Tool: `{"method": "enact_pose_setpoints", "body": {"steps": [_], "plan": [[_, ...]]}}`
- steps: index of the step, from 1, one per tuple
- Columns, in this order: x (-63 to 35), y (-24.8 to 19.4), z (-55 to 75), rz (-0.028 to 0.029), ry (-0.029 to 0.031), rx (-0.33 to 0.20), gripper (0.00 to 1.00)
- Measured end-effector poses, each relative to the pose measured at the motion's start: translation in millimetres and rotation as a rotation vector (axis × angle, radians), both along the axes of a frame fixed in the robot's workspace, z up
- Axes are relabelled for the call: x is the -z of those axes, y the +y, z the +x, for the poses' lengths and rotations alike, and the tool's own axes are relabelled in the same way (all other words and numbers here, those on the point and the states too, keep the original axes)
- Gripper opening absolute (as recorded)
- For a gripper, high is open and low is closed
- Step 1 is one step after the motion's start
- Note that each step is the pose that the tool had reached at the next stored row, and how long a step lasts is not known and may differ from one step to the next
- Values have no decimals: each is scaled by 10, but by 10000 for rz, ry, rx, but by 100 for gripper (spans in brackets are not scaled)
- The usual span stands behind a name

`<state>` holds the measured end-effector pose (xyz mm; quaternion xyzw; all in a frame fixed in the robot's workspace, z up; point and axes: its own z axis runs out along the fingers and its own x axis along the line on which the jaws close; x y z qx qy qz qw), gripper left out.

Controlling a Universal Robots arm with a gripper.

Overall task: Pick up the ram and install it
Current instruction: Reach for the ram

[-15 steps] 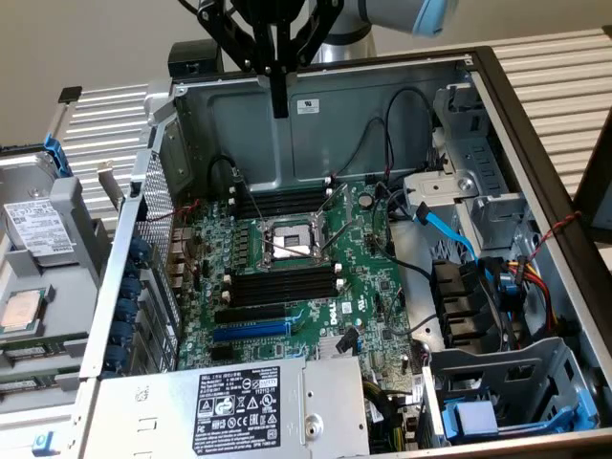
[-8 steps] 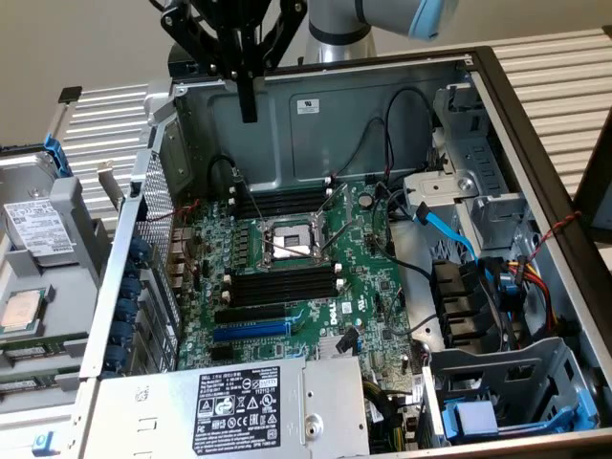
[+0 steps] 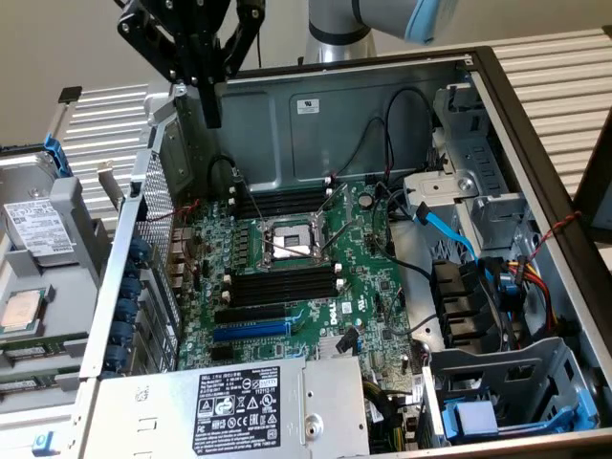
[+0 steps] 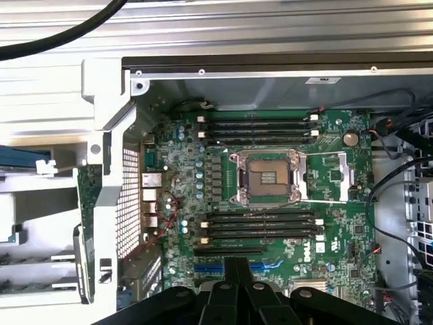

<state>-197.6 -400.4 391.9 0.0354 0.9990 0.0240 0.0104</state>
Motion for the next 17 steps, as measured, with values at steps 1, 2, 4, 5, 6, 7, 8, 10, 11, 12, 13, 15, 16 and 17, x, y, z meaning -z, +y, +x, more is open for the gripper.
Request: {"method": "enact_pose_setpoints", "body": {"steps": [1, 2, 4, 5, 6, 7, 8, 10, 11, 12, 13, 15, 16, 17], "plan": [[0, -2, -46, -1, 0, 1, 11], [0, -5, -91, 0, 0, 1, 11], [1, -11, -183, -1, 1, 0, 11], [2, -14, -228, 0, 0, 0, 11], [2, -19, -273, 0, 0, 1, 11], [2, -22, -318, -1, 0, 2, 11], [3, -26, -363, -1, 1, 1, 11], [5, -32, -455, 0, 0, 0, 11], [6, -35, -500, 0, 0, 1, 11], [6, -38, -544, 0, 1, 1, 11], [7, -41, -591, -1, 1, 1, 11], [8, -46, -682, -1, 1, 0, 11], [9, -49, -729, 0, 0, 1, 11], [10, -52, -774, 0, 0, 1, 11]]}}
